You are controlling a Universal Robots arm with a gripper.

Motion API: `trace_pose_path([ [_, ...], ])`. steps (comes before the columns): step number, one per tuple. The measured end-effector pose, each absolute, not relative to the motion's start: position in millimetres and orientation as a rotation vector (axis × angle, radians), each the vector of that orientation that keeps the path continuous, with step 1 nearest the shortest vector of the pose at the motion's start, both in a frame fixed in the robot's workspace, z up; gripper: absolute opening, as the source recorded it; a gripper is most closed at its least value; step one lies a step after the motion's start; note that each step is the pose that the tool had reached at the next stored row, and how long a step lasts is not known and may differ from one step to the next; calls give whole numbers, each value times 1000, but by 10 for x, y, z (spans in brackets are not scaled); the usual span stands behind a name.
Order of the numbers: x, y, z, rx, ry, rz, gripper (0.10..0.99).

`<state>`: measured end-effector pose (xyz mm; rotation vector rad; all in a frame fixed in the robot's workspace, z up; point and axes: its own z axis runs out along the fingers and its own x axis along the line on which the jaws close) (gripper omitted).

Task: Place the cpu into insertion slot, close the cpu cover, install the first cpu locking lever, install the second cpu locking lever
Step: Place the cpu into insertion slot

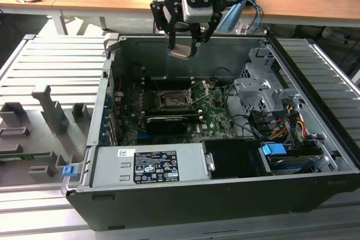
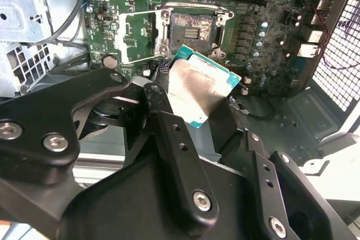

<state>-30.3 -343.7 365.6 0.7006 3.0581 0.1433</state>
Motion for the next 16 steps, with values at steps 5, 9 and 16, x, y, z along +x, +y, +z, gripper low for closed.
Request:
trace_pose_path([
  [5,-303,-3437,3647,730,3050,143,525],
  [9,-303,-3437,3639,759,3042,143,525],
  [16,-303,-3437,3625,818,3025,143,525],
])
